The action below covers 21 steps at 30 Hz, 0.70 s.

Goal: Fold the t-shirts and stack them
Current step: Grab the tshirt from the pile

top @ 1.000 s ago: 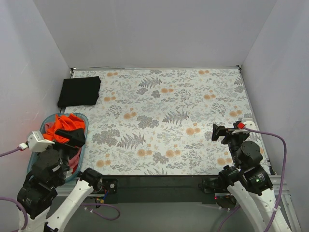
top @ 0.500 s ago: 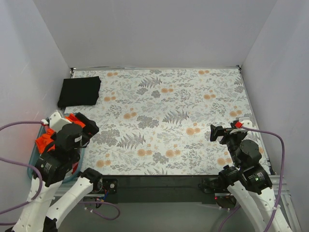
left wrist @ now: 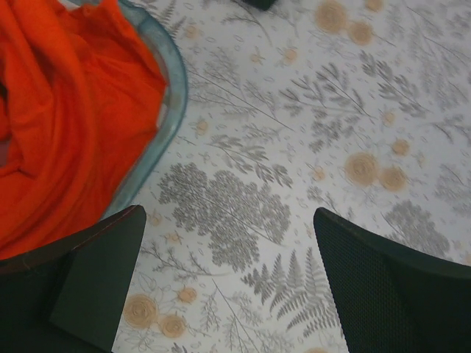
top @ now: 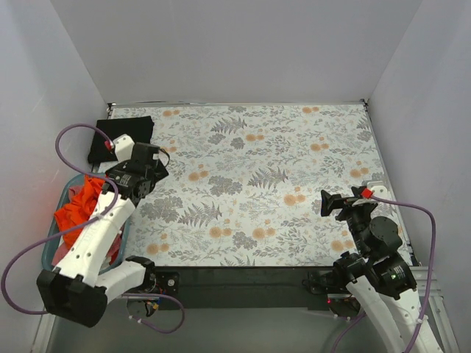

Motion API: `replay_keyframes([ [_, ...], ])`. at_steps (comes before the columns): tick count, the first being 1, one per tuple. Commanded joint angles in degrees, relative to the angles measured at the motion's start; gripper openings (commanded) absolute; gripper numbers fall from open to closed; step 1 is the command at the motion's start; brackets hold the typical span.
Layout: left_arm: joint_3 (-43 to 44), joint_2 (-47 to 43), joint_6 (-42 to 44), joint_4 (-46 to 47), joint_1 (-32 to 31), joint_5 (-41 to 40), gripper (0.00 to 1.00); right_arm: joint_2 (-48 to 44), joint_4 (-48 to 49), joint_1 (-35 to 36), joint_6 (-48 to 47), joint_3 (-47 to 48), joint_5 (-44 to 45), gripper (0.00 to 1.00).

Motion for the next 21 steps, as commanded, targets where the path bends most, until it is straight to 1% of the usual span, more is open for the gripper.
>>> replay_keyframes([
  [1,1.51,3.87,5.39,5.37,11.79,4.20,0.98,-1.65,2.95,-0.03,-0.47,1.01,-0.90,0.98],
  [2,2.29,4.49,5.65,5.90,16.18,3.53,0.98,-2.00,3.04,-0.03,-0.47,0.92,-1.07,0.98],
  [4,3.00,4.93,5.57,5.90,16.40,-1.98,0.98,-2.18,3.04,0.06,-0.56,1.01,-1.68,0.98],
  [5,2.66,4.93,5.48,6.77,16.57,-6.62,0.98,-2.35,3.04,-0.03,-0.56,0.92,-1.95,0.98],
  [7,0.90,4.76,8.89,10.28,18.14,-9.56,0.98,-2.62,3.13,-0.03,-0.65,0.84,-1.95,0.98],
  [8,0.29,5.19,9.17,12.39,20.85,-8.96,0.98,-2.70,3.13,0.06,-0.65,0.84,-1.95,0.98],
  [10,0.10,7.38,7.69,12.67,22.37,-8.78,0.98,-2.88,3.13,-0.03,-0.65,0.83,-2.30,0.98],
  [11,-0.24,8.00,7.50,14.50,25.16,-9.91,0.98,-2.97,3.22,-0.03,-0.65,0.84,-2.48,0.98],
  [13,-2.18,8.80,8.11,17.49,27.19,-10.62,0.98,-3.32,3.13,0.06,-0.82,0.92,-3.71,0.99],
  [14,-2.53,10.10,8.03,19.42,29.47,-10.36,0.98,-3.49,3.13,-0.03,-0.74,0.92,-4.06,0.98],
  [16,-3.41,11.78,7.42,20.40,31.07,-10.88,0.97,-3.50,3.13,-0.03,-0.82,0.84,-4.24,0.99],
  [19,-4.81,14.86,6.45,22.77,33.27,-10.36,0.94,-2.36,3.04,-0.03,-0.91,0.84,-4.06,0.98],
  [20,-5.08,15.47,5.75,23.56,33.97,-10.19,0.88,-2.27,3.13,-0.03,-1.00,0.92,-4.15,0.98],
  [21,-5.52,16.52,5.66,24.27,34.15,-9.84,0.87,-2.00,3.13,0.06,-1.00,0.92,-4.50,0.98],
])
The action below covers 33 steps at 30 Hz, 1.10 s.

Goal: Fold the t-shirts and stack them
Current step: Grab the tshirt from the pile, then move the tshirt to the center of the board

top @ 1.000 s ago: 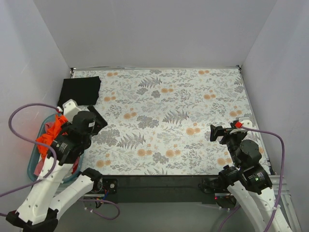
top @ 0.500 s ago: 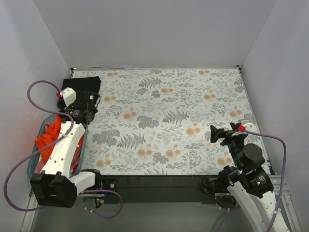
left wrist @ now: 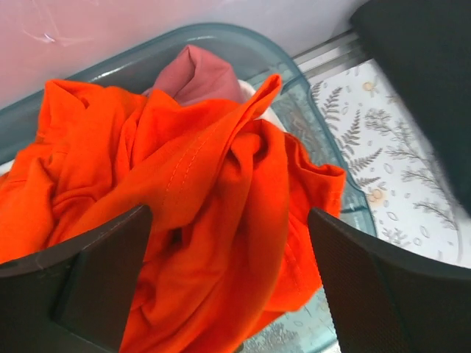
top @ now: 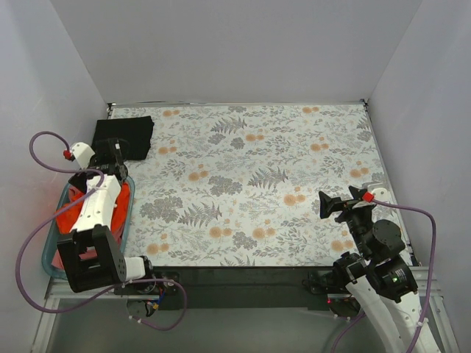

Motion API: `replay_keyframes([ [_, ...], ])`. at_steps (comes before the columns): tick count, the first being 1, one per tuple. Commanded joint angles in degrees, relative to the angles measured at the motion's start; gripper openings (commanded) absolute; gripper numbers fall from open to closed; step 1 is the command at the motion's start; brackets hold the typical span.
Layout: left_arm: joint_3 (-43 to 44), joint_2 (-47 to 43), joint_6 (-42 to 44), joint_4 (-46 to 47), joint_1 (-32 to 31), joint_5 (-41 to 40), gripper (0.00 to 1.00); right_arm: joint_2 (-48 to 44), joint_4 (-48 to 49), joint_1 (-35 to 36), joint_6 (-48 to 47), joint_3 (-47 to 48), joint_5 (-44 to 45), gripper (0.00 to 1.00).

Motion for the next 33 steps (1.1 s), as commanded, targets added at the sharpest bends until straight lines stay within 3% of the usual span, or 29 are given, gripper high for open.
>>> replay_keyframes([
  [1,-1.82,1.21,-1.12,4.69,1.23,-1.70,0.85,0.77,2.74,-0.03,-0.78,0.92,-0.94,0.98],
  [2,-2.18,1.47,-1.12,5.65,1.23,-1.96,0.80,0.95,2.65,0.06,-0.87,0.84,-1.03,0.98],
  [5,-4.11,1.04,0.11,8.11,1.23,-2.58,0.53,1.65,2.56,0.06,-0.95,1.01,-1.55,0.99],
  [6,-4.46,0.95,0.98,8.56,1.23,-2.93,0.32,1.74,2.56,-0.03,-1.13,1.01,-1.90,0.98],
  [7,-4.82,0.43,1.69,8.99,1.23,-3.19,0.23,2.26,2.56,-0.03,-1.04,0.92,-2.08,0.98],
  [10,-4.03,-1.15,4.24,9.26,1.23,-4.07,0.00,3.23,2.39,-0.03,-1.13,1.01,-2.17,0.98],
  [14,0.27,-6.06,8.10,9.79,-0.69,-3.55,0.00,4.46,2.21,-0.03,-1.13,1.01,-2.17,0.99],
  [19,9.39,-8.98,13.46,11.02,-6.83,4.54,0.00,6.22,2.21,0.06,-1.13,1.19,-1.91,0.99],
  [25,19.42,-3.19,21.90,14.08,-30.88,3.13,0.00,5.88,2.21,-0.03,-1.13,1.89,-0.24,0.98],
  [32,27.52,8.05,30.26,20.42,-53.41,3.83,0.00,7.45,0.37,-0.03,-2.18,8.46,2.93,0.98],
  [33,27.61,9.46,29.82,20.77,-55.96,3.84,0.06,8.50,-0.42,-0.03,-2.53,9.35,3.28,0.98],
])
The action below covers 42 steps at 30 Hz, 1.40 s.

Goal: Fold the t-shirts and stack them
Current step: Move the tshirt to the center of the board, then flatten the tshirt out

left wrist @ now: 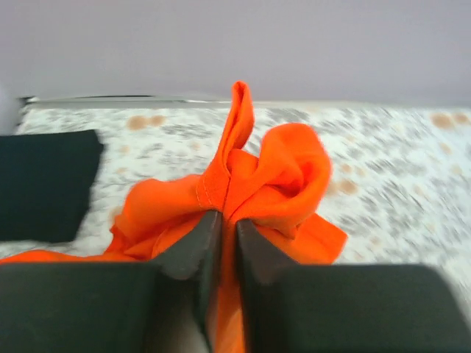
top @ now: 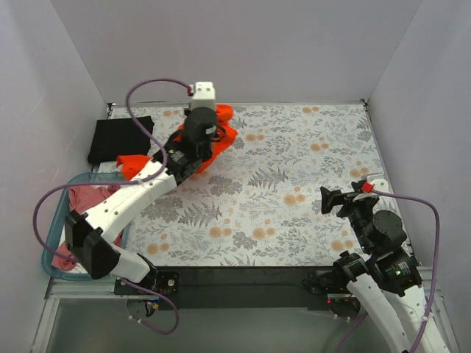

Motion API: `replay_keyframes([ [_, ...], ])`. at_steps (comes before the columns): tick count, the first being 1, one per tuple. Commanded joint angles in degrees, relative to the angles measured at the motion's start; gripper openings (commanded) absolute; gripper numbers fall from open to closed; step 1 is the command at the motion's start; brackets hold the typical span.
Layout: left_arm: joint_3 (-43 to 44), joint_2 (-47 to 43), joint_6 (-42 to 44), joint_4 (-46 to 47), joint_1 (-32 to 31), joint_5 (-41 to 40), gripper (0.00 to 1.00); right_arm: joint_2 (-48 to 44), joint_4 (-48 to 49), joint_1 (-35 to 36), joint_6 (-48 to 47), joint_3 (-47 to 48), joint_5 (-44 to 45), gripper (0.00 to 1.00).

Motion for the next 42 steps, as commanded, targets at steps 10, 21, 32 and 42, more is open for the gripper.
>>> replay_keyframes([
  [10,-7.31,3.94,-15.91,4.92,-21.22,10.09,0.76,11.68,-5.64,0.06,-1.69,14.67,-6.98,0.98],
  [21,-26.20,-14.32,-28.23,-6.86,-2.62,12.99,0.76,32.47,-4.50,0.06,8.42,14.06,-15.85,0.98],
  [32,-42.29,-21.91,-25.77,-4.49,4.36,10.36,0.76,61.41,5.34,-0.03,9.65,23.00,-21.65,0.81],
  [42,-43.62,-20.51,-23.57,-1.24,4.45,10.97,0.75,85.76,10.53,-1.87,10.09,37.33,-21.83,0.71],
])
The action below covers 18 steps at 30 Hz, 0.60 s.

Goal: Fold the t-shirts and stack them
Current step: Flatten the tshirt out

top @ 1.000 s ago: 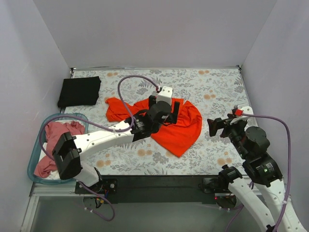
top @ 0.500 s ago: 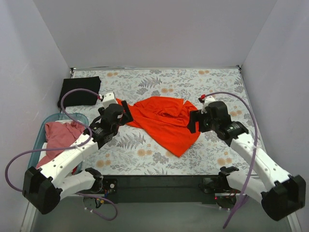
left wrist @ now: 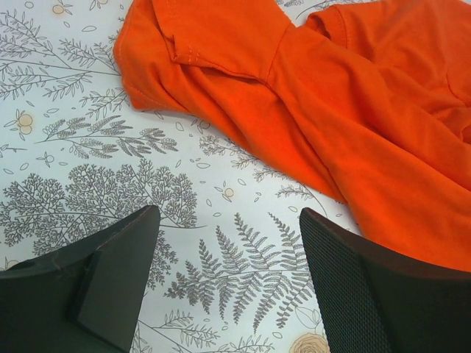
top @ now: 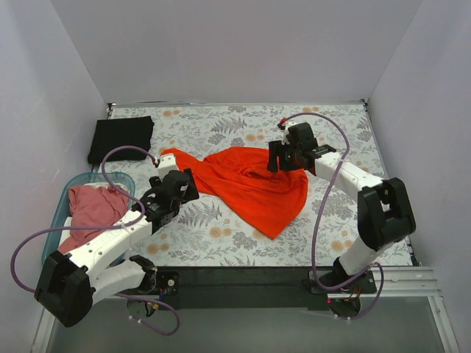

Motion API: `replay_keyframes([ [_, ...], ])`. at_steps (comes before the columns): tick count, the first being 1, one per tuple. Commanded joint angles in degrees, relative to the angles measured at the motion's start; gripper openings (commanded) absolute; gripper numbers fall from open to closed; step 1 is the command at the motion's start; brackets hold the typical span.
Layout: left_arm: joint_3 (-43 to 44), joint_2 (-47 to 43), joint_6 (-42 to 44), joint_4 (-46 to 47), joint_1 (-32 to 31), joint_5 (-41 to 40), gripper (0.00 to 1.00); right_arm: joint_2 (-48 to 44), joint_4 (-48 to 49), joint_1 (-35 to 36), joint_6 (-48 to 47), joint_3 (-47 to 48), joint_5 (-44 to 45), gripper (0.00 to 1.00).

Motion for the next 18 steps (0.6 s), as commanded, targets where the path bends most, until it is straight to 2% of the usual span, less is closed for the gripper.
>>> replay_keyframes([
  [1,0.77,0.06,0.91,1.93,0.32,-0.24,0.75,4.86,3.62,-0.80,1.02,5.70,-0.91,0.70],
  [9,0.86,0.94,0.47,2.02,0.32,2.48,0.75,16.90,4.59,-3.35,2.43,14.14,1.63,0.65],
  [14,1.38,4.88,0.65,2.81,0.31,10.73,0.75,23.66,4.94,-3.71,1.73,20.11,0.32,0.64],
  [18,1.91,7.18,1.35,2.46,0.23,11.19,0.76,27.28,5.38,-3.71,1.64,22.32,-1.96,0.60],
])
